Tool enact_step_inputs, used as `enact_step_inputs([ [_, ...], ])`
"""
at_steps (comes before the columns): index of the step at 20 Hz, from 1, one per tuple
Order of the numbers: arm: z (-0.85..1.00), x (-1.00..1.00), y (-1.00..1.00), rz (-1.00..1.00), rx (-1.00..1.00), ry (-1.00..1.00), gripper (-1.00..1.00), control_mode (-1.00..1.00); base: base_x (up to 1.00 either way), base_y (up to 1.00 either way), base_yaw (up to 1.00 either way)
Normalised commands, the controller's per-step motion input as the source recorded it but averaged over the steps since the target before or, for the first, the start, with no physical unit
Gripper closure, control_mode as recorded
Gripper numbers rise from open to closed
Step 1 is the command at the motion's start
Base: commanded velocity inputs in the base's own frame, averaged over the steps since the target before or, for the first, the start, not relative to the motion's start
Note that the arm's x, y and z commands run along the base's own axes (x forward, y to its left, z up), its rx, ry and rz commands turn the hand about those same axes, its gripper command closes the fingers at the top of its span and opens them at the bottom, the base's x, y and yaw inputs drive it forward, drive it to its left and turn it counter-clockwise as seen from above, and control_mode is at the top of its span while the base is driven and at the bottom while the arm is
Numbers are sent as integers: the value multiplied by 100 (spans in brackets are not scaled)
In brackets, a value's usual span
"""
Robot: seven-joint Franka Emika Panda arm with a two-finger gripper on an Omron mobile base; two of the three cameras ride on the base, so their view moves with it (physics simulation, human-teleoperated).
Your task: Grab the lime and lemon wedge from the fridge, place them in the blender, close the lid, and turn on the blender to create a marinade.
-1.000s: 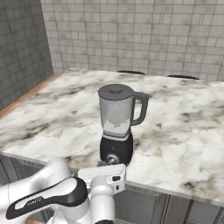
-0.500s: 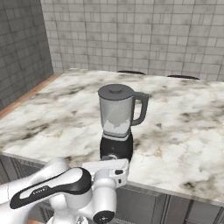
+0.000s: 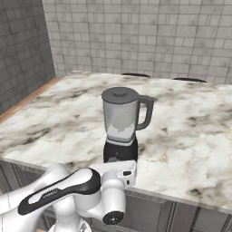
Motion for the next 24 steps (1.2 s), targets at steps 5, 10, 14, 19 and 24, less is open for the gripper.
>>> enact_step_inputs([
  [5, -6, 7, 0, 0, 0, 0, 100, -100, 0, 0, 0],
  [10, -13, 5, 7, 0, 0, 0, 100, -100, 0, 0, 0],
  [14, -4, 6, 23, -1, 0, 0, 100, -100, 0, 0, 0],
  [19, -1, 13, 25, 0, 0, 0, 100, -100, 0, 0, 0],
  [24, 0, 26, 4, 0, 0, 0, 100, -100, 0, 0, 0],
])
